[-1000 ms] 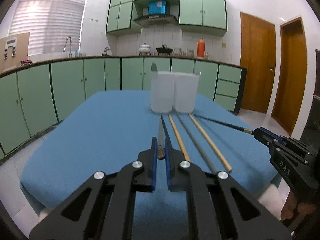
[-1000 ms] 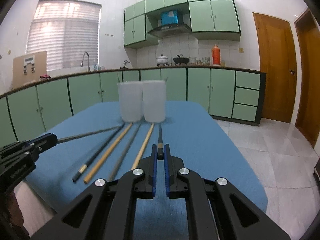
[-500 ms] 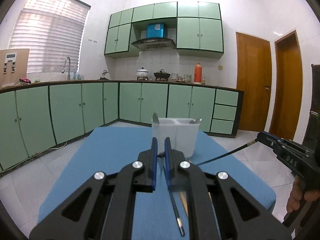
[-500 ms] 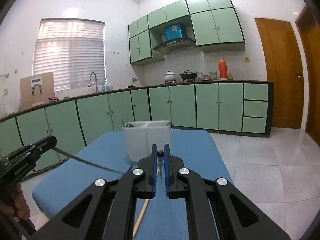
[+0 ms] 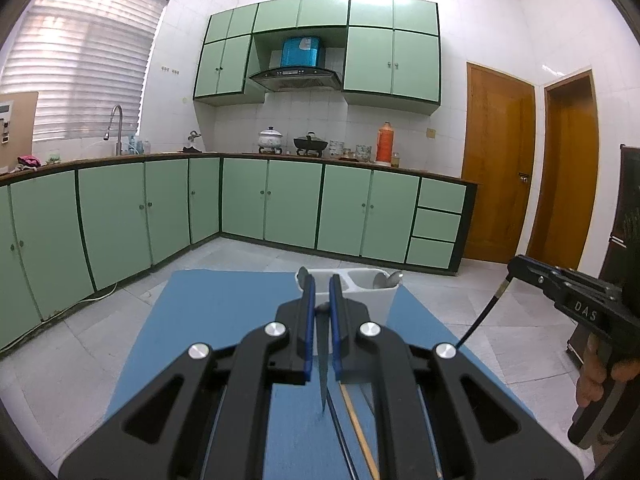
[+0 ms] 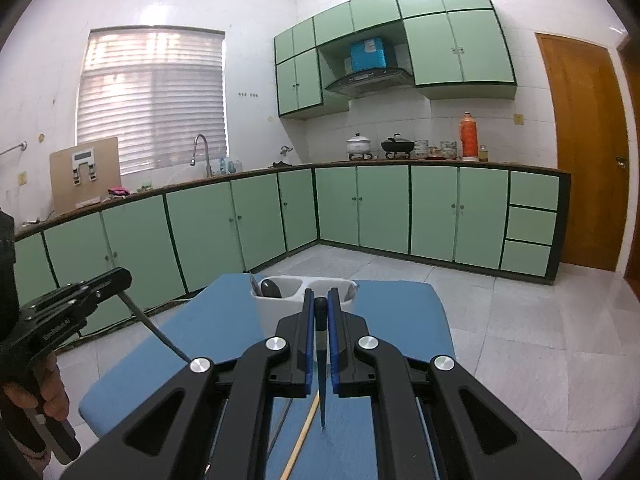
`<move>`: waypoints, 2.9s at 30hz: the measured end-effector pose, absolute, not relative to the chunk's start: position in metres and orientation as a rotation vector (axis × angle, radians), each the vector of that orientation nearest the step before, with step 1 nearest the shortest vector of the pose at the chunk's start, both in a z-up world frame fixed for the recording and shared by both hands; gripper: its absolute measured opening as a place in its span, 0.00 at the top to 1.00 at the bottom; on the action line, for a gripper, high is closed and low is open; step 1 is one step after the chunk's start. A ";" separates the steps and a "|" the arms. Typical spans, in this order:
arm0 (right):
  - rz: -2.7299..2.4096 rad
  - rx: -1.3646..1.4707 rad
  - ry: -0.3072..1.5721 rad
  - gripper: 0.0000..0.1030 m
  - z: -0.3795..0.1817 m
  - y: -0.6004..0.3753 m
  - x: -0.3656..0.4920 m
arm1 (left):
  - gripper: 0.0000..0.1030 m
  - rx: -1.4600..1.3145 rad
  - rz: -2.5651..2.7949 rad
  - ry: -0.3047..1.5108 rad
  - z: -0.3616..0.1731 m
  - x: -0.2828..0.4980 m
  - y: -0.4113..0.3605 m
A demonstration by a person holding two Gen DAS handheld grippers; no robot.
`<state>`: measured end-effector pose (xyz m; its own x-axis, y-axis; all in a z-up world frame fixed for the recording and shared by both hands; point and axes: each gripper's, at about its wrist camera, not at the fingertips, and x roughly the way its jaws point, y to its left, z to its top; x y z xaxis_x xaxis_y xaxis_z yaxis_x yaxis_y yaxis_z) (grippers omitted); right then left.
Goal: Organize utensils
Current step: 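Lift both chopsticks and carry them over the white holder, then lower both chopsticks into the holder and open both tools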
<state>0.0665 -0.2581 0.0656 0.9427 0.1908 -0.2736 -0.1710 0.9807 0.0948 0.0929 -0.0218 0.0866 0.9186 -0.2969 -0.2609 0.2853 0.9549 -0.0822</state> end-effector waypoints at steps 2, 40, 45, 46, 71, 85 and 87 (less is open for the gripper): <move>0.198 0.073 0.301 0.94 0.070 -0.258 0.073 | 0.94 -0.038 -0.307 0.279 0.091 0.096 -0.022; 0.236 0.071 0.216 0.94 0.194 -0.257 0.189 | 0.94 -0.039 -0.337 0.090 0.202 0.196 -0.065; 0.218 0.069 0.254 0.94 0.179 -0.253 0.225 | 0.94 -0.055 -0.313 0.085 0.192 0.237 -0.072; 0.218 0.072 0.261 0.94 0.175 -0.253 0.231 | 0.94 -0.057 -0.310 0.084 0.191 0.244 -0.072; 0.210 0.082 0.434 0.94 0.082 -0.241 0.293 | 0.94 -0.019 -0.294 0.296 0.099 0.329 -0.074; 0.157 0.082 0.451 0.88 0.083 -0.253 0.292 | 0.61 -0.044 -0.277 0.298 0.105 0.320 -0.057; 0.145 0.084 0.449 0.81 0.083 -0.256 0.290 | 0.56 -0.045 -0.269 0.293 0.105 0.316 -0.053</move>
